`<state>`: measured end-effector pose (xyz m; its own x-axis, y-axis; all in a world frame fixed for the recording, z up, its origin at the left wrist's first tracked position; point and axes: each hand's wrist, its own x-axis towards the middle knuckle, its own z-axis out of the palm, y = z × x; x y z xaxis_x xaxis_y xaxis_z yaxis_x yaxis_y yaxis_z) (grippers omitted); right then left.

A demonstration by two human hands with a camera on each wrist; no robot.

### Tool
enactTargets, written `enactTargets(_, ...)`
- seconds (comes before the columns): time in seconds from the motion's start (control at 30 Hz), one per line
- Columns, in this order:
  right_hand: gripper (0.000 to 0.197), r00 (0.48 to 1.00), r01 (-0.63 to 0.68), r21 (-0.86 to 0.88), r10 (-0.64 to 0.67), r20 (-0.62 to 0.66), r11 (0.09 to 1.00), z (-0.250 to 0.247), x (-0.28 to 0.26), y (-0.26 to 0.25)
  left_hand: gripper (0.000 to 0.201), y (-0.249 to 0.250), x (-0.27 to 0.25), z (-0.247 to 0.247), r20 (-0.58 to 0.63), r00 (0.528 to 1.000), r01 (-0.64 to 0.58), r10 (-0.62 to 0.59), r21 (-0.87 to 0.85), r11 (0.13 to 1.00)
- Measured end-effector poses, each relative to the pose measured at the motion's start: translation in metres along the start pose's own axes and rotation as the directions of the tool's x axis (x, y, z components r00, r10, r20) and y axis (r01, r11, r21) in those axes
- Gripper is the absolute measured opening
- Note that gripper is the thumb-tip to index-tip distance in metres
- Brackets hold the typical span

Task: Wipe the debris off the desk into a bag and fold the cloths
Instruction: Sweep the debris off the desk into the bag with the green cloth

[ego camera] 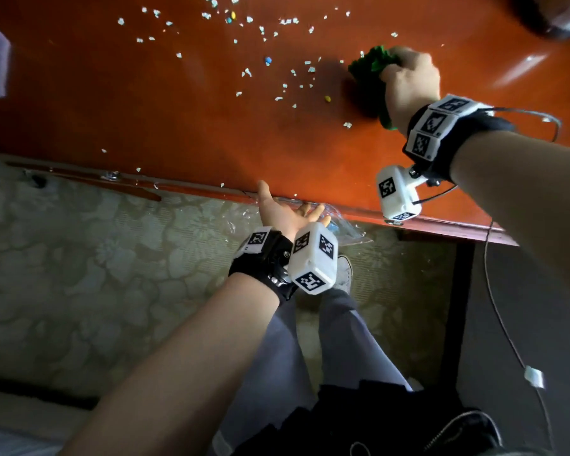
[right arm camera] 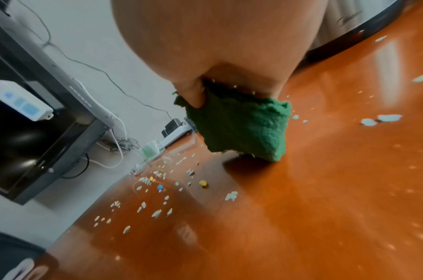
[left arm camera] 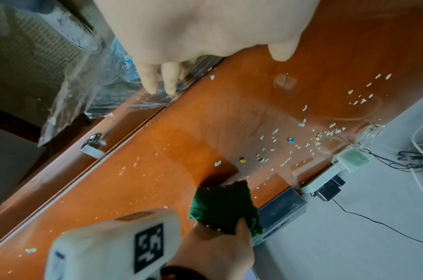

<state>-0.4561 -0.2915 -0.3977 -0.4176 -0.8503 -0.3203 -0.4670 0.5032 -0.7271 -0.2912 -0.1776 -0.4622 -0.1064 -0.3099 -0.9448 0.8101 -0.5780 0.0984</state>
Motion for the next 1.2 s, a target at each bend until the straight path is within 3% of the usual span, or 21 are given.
enactTargets(0.13,0.041,0.989,0.024,-0.072,-0.013,0.148,0.997,0.016,0.007,0.001,0.061,-0.004,0.013,0.002,-0.033,0.998,-0.057,0.058,0.036,0.998)
enactTargets(0.4,0.040,0.932,0.078,-0.016,-0.068,0.356,0.997,0.028,0.007,0.009,0.071,-0.012,0.025,0.000,-0.069,0.982,-0.175,0.178,0.047,0.983)
enactTargets(0.73,0.037,0.762,0.217,-0.094,-0.108,0.639,0.972,0.051,-0.037,0.022,0.072,-0.012,0.029,-0.011,-0.065,0.976,-0.210,0.207,-0.037,0.977)
enactTargets(0.93,0.038,0.704,0.225,-0.074,-0.109,0.702,0.972,0.063,-0.064,0.029,0.078,-0.012,0.027,-0.021,-0.062,0.974,-0.220,0.219,-0.007,0.976)
enactTargets(1.13,0.035,0.646,0.277,-0.117,-0.095,0.758,0.954,0.067,-0.075,0.029,0.074,-0.015,0.015,-0.018,-0.018,0.974,-0.225,0.224,-0.089,0.970)
enactTargets(1.2,0.036,0.650,0.241,-0.090,-0.092,0.754,0.966,0.067,-0.073,0.029,0.073,-0.015,0.013,-0.017,0.000,0.975,-0.221,0.222,-0.096,0.970)
